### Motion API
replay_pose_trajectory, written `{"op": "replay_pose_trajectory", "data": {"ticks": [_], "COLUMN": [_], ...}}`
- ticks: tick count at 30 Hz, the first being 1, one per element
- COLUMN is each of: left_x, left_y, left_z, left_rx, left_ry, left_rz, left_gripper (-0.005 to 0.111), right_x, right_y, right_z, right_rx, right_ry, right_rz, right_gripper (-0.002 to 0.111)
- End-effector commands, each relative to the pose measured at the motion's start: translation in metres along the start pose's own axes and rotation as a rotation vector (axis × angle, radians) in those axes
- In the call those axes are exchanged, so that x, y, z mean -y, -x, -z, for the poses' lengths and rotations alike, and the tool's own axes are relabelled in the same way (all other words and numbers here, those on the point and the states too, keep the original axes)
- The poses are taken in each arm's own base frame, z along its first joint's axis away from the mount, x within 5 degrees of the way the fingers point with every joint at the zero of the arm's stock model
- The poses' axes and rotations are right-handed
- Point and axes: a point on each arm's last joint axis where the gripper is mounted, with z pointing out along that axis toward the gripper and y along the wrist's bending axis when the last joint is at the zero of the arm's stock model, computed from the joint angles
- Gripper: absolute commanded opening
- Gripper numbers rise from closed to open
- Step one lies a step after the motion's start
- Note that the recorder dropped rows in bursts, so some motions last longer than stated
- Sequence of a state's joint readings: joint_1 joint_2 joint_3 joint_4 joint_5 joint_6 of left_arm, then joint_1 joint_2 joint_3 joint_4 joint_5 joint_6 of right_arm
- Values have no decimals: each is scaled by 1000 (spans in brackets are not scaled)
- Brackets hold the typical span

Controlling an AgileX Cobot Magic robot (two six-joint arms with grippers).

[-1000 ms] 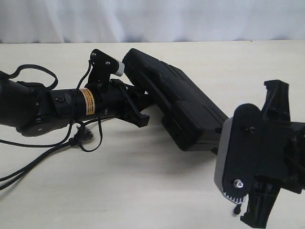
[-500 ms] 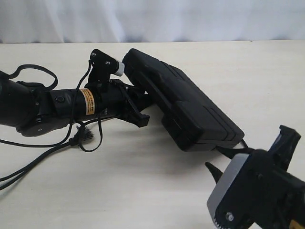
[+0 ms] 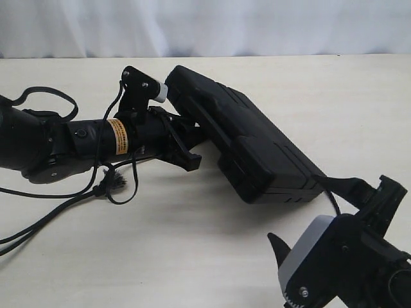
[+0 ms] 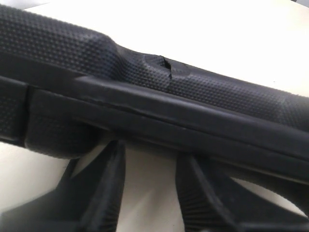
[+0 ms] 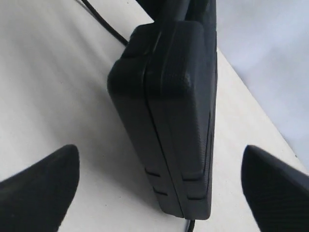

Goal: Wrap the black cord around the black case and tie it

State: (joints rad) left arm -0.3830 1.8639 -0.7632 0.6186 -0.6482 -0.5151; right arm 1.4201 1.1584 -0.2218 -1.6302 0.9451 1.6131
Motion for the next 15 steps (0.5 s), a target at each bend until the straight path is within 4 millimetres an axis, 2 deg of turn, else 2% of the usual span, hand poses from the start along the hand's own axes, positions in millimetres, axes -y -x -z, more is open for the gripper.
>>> {"op": "replay_pose_trajectory", "data": {"ticks": [1, 3, 6, 15], "left_x": [2, 2, 2, 2], "left_y": [8, 8, 8, 8], "left_z": [0, 0, 0, 0], "left_rx": [52, 52, 52, 52], "left_ry": [-18, -18, -18, -18], "left_rz": [14, 18, 35, 38], "left_gripper": [35, 35, 35, 35], "right_x": [-2, -1, -11, -21], "right_y": [-1, 0, 0, -22], "right_z": [-1, -4, -10, -37], "right_rx": [7, 16, 27, -98], "right_ry": [1, -51, -44, -263], "right_rz": [27, 43, 81, 115], "right_gripper": [86, 84, 83, 83]}}
